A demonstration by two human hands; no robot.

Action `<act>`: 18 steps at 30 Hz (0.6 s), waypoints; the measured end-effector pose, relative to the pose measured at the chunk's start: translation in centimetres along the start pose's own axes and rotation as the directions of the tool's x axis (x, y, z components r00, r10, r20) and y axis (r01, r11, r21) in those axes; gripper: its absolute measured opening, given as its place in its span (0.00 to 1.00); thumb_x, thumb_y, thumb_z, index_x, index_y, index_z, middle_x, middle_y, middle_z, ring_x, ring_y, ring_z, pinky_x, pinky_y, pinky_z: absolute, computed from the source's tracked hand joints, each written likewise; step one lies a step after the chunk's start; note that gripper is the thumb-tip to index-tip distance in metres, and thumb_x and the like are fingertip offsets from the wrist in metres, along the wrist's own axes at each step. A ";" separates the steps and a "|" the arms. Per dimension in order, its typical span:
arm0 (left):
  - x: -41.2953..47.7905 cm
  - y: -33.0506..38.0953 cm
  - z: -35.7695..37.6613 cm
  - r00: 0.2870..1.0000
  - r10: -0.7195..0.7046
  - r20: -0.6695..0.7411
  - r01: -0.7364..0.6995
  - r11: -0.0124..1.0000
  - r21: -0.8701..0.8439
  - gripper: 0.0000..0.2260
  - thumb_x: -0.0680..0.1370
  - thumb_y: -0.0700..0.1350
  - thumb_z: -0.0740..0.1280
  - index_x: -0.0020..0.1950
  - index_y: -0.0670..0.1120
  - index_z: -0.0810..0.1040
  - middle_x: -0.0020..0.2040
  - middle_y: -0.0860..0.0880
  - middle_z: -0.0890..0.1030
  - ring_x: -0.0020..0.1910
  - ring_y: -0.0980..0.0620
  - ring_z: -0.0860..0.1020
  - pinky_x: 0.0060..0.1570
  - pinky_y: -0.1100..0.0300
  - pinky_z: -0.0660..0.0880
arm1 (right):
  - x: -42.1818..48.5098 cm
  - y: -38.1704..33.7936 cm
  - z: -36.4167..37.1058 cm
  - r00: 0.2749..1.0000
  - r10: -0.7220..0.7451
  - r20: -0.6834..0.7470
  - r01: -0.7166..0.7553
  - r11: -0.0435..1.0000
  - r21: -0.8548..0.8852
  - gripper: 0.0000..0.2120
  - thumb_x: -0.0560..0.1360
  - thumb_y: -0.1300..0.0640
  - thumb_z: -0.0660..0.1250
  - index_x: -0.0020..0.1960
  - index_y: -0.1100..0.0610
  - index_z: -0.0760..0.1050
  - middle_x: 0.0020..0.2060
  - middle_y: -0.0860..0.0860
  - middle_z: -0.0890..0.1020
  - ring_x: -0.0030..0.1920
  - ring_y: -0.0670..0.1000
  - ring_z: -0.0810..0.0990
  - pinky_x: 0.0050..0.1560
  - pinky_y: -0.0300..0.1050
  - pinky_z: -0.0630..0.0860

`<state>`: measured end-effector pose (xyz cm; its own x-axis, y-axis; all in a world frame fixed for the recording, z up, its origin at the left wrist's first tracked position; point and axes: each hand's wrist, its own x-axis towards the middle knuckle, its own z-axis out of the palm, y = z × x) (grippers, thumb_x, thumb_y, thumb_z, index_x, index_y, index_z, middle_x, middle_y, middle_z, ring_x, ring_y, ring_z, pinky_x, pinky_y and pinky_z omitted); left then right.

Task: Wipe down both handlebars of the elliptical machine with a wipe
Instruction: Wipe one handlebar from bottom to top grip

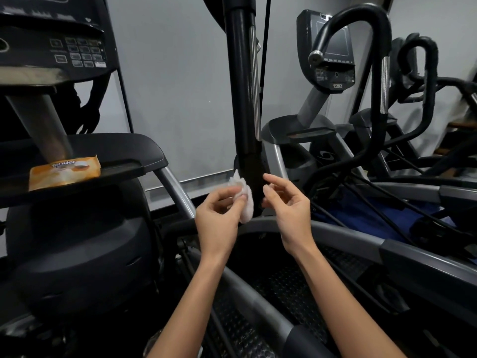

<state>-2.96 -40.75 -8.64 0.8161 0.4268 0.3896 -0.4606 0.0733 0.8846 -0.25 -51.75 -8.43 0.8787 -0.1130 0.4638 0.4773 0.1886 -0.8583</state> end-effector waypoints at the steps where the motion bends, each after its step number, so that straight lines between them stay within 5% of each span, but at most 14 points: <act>1: -0.2 0.1 -0.1 1.000 0.009 0.016 -0.010 1.000 0.002 0.08 0.73 0.37 0.71 0.43 0.51 0.81 0.41 0.53 0.83 0.39 0.62 0.80 0.39 0.71 0.74 | -0.2 0.0 -0.3 1.000 0.018 0.026 -0.019 0.999 0.027 0.13 0.74 0.69 0.65 0.49 0.53 0.80 0.33 0.46 0.77 0.34 0.45 0.75 0.41 0.38 0.75; 7: -1.0 0.9 -0.2 0.977 0.089 0.196 -0.099 0.994 0.042 0.13 0.77 0.36 0.63 0.47 0.52 0.82 0.48 0.53 0.84 0.50 0.61 0.80 0.48 0.71 0.73 | -1.1 0.0 -1.8 0.971 0.053 0.235 -0.082 0.990 0.115 0.15 0.68 0.67 0.69 0.50 0.53 0.81 0.38 0.54 0.78 0.41 0.50 0.76 0.44 0.41 0.77; 13: 0.3 1.2 -0.1 0.990 -0.055 0.132 0.066 0.994 -0.083 0.09 0.76 0.34 0.63 0.50 0.44 0.79 0.39 0.51 0.85 0.45 0.57 0.81 0.45 0.68 0.75 | 0.2 0.1 -0.7 0.994 0.001 -0.113 -0.010 0.997 -0.073 0.12 0.71 0.71 0.68 0.40 0.55 0.80 0.30 0.49 0.80 0.34 0.49 0.73 0.34 0.35 0.72; 18: 0.9 1.3 -0.5 0.986 -0.015 0.166 0.012 1.000 0.020 0.09 0.73 0.35 0.70 0.47 0.48 0.80 0.42 0.51 0.82 0.41 0.57 0.81 0.44 0.65 0.78 | 1.0 0.3 1.1 0.970 0.040 -0.241 -0.046 0.999 -0.022 0.11 0.71 0.70 0.68 0.37 0.55 0.79 0.31 0.52 0.78 0.32 0.49 0.73 0.33 0.38 0.71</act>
<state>-3.02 -39.85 -7.29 0.8696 0.2699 0.4133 -0.4437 0.0603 0.8941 0.81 -50.71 -7.95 0.8687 -0.3371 0.3629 0.4358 0.1723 -0.8834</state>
